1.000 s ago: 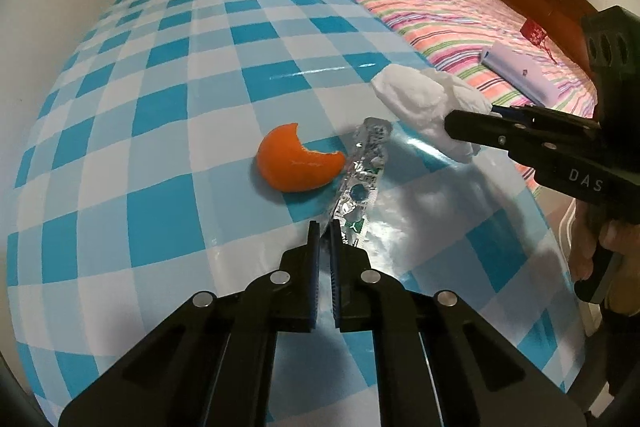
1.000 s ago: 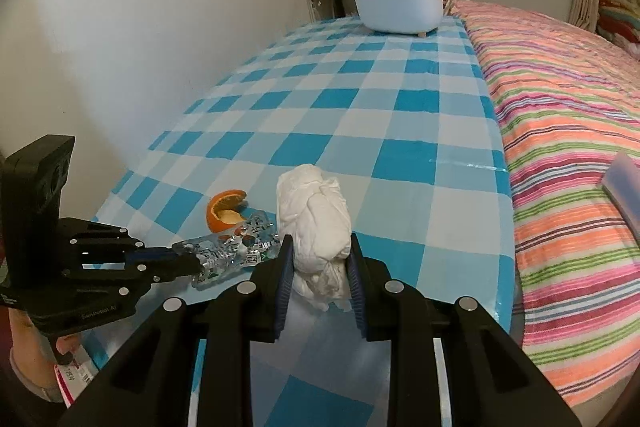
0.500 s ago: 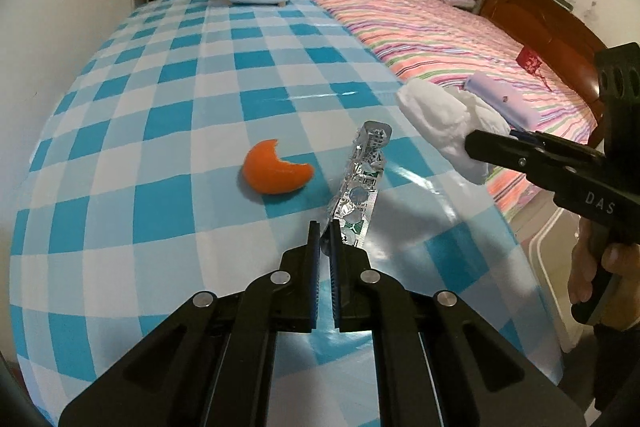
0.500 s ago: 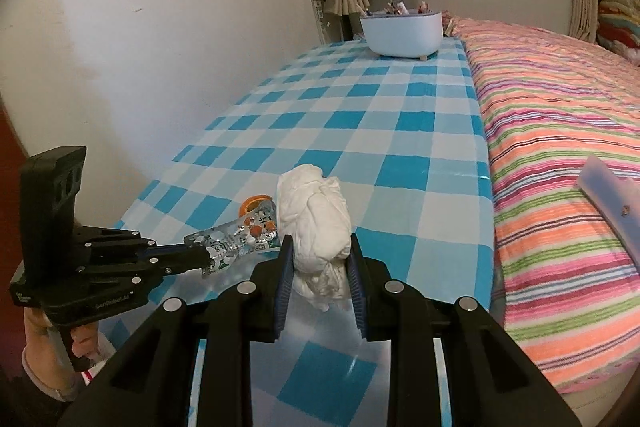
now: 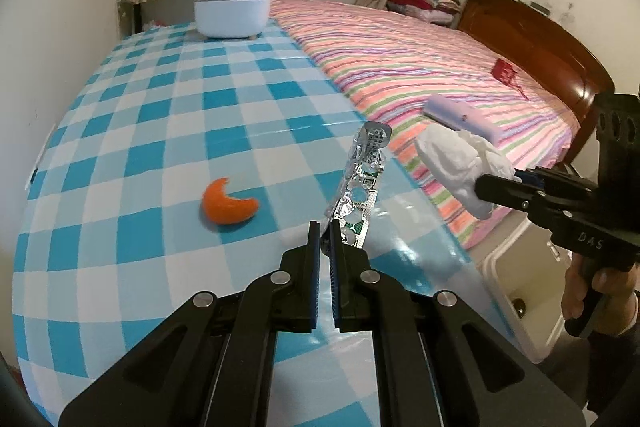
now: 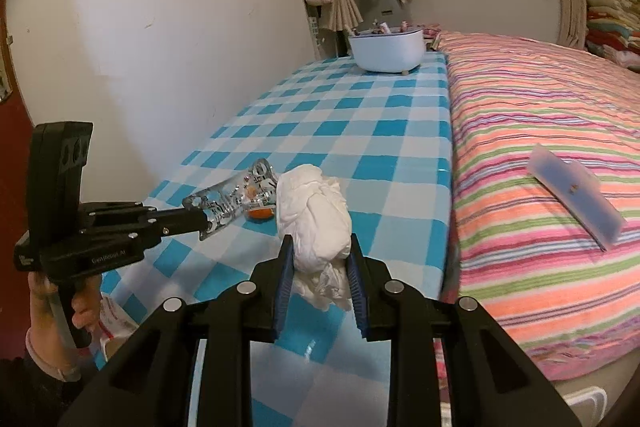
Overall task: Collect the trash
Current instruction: 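Carry the tissue and blister pack over the white bin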
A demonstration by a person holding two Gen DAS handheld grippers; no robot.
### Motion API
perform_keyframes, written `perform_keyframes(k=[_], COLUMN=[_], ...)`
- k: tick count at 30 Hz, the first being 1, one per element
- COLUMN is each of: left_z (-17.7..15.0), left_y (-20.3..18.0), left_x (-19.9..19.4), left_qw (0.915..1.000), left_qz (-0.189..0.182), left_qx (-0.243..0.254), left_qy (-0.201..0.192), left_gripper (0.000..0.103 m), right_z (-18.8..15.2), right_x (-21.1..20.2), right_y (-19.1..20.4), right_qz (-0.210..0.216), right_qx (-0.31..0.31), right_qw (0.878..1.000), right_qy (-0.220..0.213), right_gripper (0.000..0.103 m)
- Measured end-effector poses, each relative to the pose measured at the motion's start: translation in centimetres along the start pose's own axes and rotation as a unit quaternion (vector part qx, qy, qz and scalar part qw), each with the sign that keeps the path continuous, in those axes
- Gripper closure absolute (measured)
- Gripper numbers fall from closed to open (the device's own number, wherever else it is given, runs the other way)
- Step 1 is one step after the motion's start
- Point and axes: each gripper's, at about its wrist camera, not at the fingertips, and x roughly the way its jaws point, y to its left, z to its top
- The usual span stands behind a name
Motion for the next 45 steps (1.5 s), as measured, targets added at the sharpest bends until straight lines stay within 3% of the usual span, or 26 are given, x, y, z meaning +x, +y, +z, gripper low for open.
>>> perform_keyframes(k=[13,23,33,42,45], left_z=[-0.8,-1.8,-2.6,-3.1,-3.1], left_y=[-8.3,-14.4,-18.8,-21.4,-21.8], left_x=[0.2,0.3,1.9,2.8,3.1], left_qw=[0.9963,0.9881,0.979,0.9726,0.9716], left_qz=[-0.042,-0.075,-0.094,-0.107,-0.108], left_qx=[0.074,0.132,0.175,0.199,0.202], left_qy=[0.014,0.027,0.046,0.056,0.058], left_gripper=[0.098,0.098,0.098,0.098,0.098], right_z=[-4.0,-8.5,-11.7,-13.4,-13.8], right_x=[-7.2,-12.7,-16.0,-18.2,-18.4], right_y=[-3.5,-5.8,-8.5,-10.1,-10.6], right_qz=[-0.041,-0.075,-0.107,-0.14,-0.134], right_qx=[0.027,0.066,0.116,0.124,0.132], right_qw=[0.998,0.994,0.985,0.979,0.979], right_qy=[-0.026,-0.054,-0.065,-0.077,-0.076], right_gripper=[0.078,0.078,0.078,0.075,0.075])
